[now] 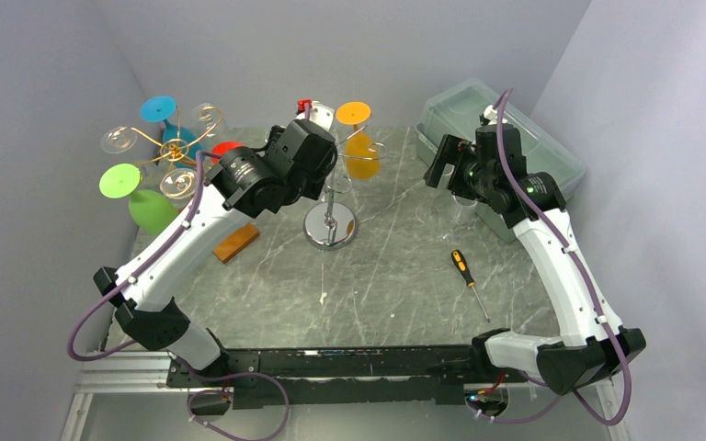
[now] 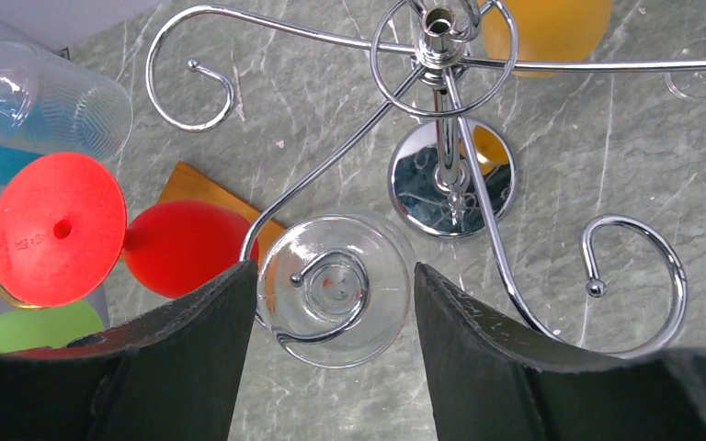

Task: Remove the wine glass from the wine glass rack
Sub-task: Pick up the wine glass from the wine rack.

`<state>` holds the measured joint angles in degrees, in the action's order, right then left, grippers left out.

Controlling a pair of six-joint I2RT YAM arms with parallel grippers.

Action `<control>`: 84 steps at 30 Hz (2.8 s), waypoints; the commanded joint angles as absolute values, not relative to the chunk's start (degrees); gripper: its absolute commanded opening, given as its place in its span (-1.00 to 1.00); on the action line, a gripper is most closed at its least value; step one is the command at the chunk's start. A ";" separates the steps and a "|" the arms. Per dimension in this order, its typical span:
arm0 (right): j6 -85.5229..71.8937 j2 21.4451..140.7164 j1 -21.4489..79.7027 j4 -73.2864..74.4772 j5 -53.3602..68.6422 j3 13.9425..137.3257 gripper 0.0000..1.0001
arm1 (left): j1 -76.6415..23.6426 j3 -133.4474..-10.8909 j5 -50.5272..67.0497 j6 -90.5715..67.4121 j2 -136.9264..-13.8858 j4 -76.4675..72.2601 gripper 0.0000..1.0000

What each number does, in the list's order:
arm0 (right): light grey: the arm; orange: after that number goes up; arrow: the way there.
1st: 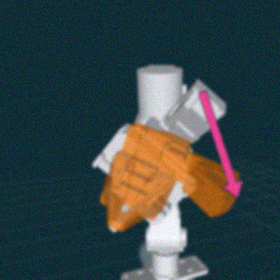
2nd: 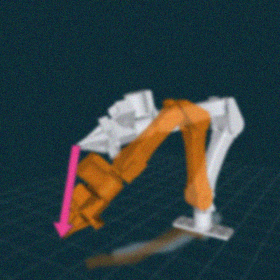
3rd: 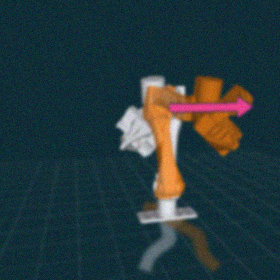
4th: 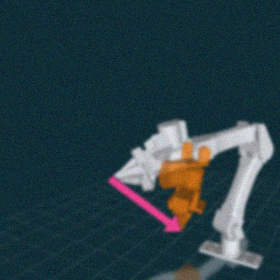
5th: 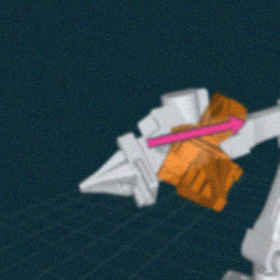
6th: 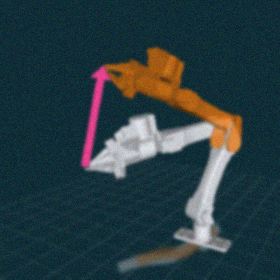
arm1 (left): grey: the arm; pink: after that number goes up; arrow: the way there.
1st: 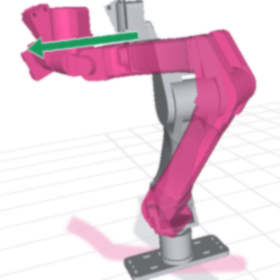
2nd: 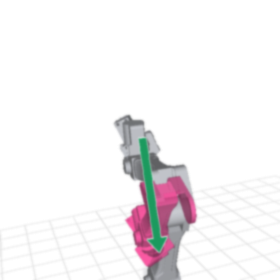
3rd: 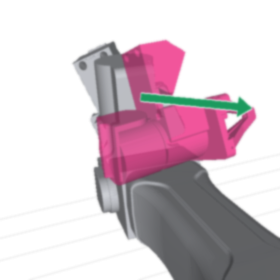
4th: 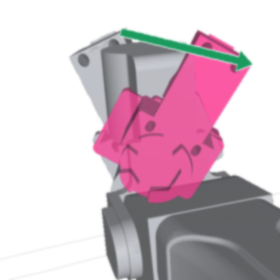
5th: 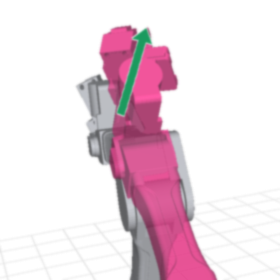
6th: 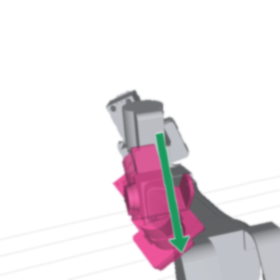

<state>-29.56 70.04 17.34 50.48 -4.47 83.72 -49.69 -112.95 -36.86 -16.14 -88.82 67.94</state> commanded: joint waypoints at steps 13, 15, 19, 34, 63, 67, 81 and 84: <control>-29.88 68.48 17.49 47.86 -4.66 83.13 0.95 | -49.98 -115.98 -37.44 -16.61 -87.16 67.15 -0.06; -29.88 68.39 17.50 47.91 -4.81 83.21 0.95 | -49.97 -116.38 -37.27 -16.57 -86.78 67.15 -0.08; -29.88 68.32 17.52 47.90 -4.92 83.32 0.95 | -49.98 -117.14 -37.52 -16.61 -86.24 67.39 -0.13; -29.97 68.64 17.57 47.44 -4.19 83.35 0.95 | -49.99 -117.71 -39.90 -17.43 -85.44 69.32 -0.26; -29.66 67.94 17.50 47.86 -4.67 82.82 0.95 | -48.20 -113.72 -46.74 -13.00 -86.33 57.03 -0.36; -29.75 67.69 17.56 47.28 -4.19 82.25 0.95 | -47.92 -113.36 -45.33 -12.79 -86.70 56.41 -0.37; -30.15 64.68 17.70 43.67 -1.30 78.45 0.95 | -47.89 -114.74 -38.17 -12.17 -89.03 55.46 -0.40; -30.30 63.59 18.29 42.04 -0.48 77.20 0.96 | -47.89 -115.65 -36.31 -12.58 -89.21 56.16 -0.41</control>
<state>-29.76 65.98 17.52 46.83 -2.46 78.54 -47.97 -112.73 -38.17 -12.78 -90.00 59.61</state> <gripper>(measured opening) 0.975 0.598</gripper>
